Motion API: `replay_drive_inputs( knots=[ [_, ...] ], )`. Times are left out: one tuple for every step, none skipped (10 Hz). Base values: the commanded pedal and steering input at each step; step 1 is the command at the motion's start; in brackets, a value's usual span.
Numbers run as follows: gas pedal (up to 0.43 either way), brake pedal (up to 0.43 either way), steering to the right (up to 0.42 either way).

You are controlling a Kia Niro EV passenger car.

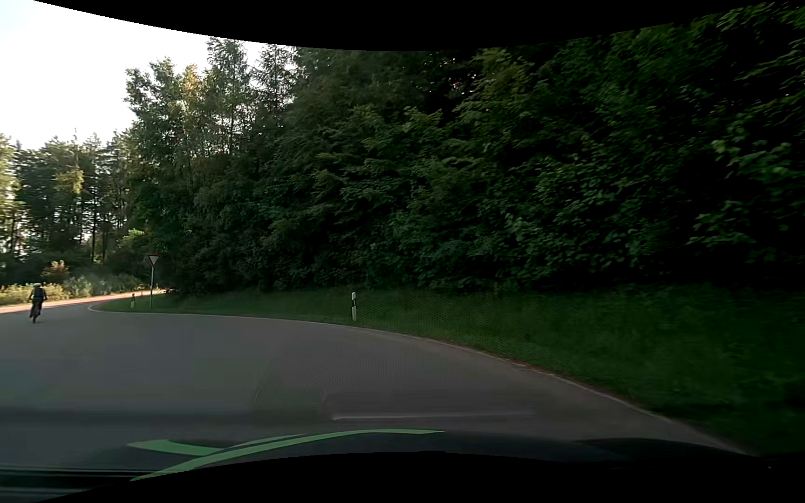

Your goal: Follow the waypoints while adhering to traffic rules and regulations

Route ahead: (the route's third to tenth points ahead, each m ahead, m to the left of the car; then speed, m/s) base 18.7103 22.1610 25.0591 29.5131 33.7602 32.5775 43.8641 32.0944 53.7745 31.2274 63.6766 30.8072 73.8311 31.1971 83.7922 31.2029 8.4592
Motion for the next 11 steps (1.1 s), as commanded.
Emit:
replay_drive_inputs(
  knots=[
    [0.000,0.000,-0.179],
    [0.000,0.000,-0.186],
    [0.000,0.000,-0.192],
    [0.000,0.000,-0.199],
    [0.000,0.000,-0.204],
    [0.000,0.000,-0.207],
    [0.000,0.000,-0.209],
    [0.000,0.000,-0.211],
    [0.000,0.000,-0.213],
    [0.000,0.000,-0.216],
    [0.000,0.000,-0.221]
  ],
)
